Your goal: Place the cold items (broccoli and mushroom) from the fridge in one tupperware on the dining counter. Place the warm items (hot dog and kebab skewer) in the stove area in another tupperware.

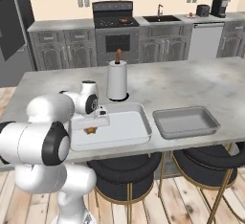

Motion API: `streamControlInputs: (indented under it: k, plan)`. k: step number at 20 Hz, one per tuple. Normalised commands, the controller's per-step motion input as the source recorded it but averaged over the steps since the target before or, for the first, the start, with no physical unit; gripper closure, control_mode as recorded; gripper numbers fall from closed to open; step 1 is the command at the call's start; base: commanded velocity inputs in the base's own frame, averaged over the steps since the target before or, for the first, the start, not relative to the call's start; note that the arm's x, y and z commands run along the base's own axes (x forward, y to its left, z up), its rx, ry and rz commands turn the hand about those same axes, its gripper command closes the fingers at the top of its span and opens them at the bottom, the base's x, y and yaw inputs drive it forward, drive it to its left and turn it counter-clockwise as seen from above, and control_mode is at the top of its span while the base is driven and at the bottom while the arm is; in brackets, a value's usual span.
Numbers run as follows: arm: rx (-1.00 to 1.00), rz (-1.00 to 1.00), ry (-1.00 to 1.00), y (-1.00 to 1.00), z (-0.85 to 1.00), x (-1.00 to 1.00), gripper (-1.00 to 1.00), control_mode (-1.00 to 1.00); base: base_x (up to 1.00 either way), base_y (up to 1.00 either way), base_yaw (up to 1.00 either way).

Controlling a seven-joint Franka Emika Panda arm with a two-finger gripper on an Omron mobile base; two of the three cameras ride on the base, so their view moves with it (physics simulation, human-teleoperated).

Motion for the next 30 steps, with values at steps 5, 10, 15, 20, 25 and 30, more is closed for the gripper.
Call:
streamControlInputs:
  k: [5, 10, 15, 20, 25, 30]
  plan:
    - [0.00, 0.00, 0.02, 0.00, -0.28, 0.49, 1.00, -1.00, 0.00, 0.00, 0.00]
    - [0.00, 0.00, 0.05, 0.00, -0.28, 0.54, 1.00, -1.00, 0.00, 0.00, 0.00]
    - [0.00, 0.00, 0.01, 0.00, -0.33, 0.48, 1.00, -1.00, 0.00, 0.00, 0.00]
    - [-0.01, 0.00, 0.00, 0.00, -0.35, 0.29, -1.00, -1.00, 0.00, 0.00, 0.00]
    - [0.00, 0.00, -0.10, 0.00, -0.11, 0.00, -1.00, -1.00, 0.00, 0.00, 0.00]
    - [0.00, 0.00, -0.04, 0.00, 0.07, -0.15, -1.00, -1.00, 0.00, 0.00, 0.00]
